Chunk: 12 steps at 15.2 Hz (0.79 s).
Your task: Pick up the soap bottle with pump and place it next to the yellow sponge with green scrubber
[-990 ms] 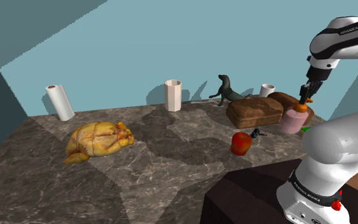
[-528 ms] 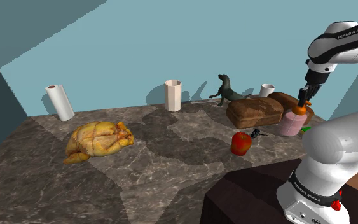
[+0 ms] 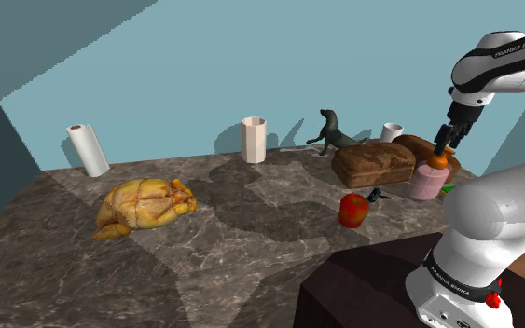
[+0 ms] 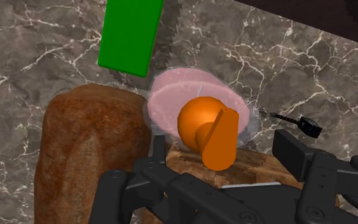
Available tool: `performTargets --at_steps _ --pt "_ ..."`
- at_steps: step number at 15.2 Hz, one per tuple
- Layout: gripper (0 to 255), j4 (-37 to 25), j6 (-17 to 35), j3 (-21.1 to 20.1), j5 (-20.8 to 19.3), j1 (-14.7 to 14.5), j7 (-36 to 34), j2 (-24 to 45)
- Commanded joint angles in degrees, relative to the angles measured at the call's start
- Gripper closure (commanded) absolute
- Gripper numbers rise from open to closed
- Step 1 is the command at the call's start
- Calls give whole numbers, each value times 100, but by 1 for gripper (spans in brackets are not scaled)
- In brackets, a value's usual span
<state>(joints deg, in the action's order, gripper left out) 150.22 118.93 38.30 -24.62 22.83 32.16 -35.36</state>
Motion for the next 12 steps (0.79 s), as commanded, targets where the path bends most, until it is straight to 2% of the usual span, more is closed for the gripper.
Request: performTargets --at_steps 1,4,12 --pt "0 -127 -226 -87 43 4 1 -97" --pt "0 -518 -824 -313 175 -1 14 -301" --pt "0 -518 -823 -314 175 0 14 -300"
